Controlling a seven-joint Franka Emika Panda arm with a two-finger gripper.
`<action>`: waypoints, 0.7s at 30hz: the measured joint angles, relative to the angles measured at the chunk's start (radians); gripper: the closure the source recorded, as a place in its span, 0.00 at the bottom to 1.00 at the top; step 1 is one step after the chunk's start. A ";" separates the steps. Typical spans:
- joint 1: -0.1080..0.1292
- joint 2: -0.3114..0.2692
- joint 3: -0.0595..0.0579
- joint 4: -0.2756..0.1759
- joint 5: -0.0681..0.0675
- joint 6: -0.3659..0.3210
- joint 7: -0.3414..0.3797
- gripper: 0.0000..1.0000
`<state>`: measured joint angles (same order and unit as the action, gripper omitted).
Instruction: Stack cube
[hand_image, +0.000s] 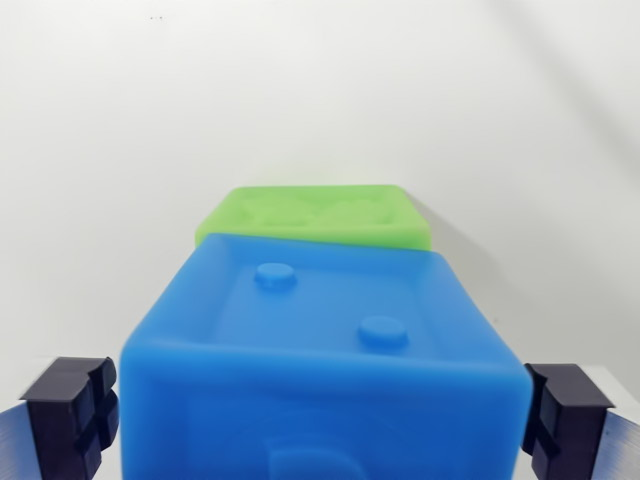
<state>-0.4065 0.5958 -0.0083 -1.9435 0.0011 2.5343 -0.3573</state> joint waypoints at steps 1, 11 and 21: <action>0.000 -0.002 0.000 0.000 0.000 -0.001 0.000 0.00; 0.000 -0.045 0.000 -0.006 0.000 -0.036 0.000 0.00; 0.000 -0.107 0.000 -0.010 0.000 -0.093 0.000 0.00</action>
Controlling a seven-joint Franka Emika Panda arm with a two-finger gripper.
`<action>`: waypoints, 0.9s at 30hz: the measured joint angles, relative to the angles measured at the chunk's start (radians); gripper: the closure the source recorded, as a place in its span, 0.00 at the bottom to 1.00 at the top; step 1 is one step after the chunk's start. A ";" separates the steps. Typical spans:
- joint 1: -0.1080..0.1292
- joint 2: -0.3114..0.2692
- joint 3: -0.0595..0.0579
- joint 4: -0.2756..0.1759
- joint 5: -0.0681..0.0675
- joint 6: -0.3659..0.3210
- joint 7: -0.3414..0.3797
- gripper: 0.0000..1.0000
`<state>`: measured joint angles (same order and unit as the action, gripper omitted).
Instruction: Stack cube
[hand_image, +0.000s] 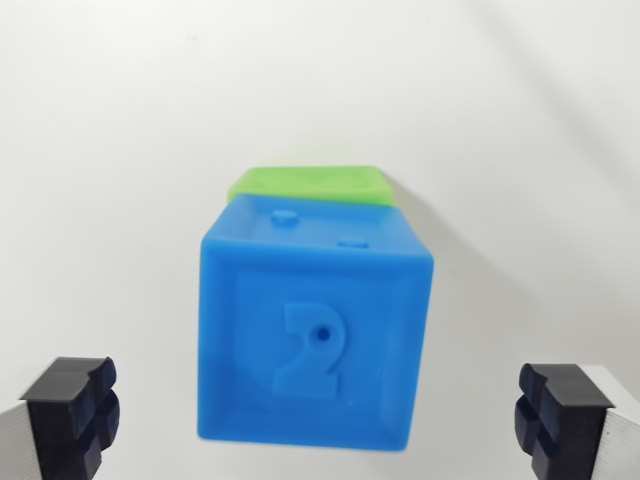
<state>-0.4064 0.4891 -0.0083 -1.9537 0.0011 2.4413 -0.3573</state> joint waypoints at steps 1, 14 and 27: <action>0.000 -0.007 0.000 0.000 0.000 -0.007 0.000 0.00; 0.000 -0.098 0.000 0.007 0.000 -0.104 0.000 0.00; 0.000 -0.180 0.000 0.045 0.000 -0.222 0.000 0.00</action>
<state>-0.4064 0.3090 -0.0083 -1.9089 0.0011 2.2189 -0.3573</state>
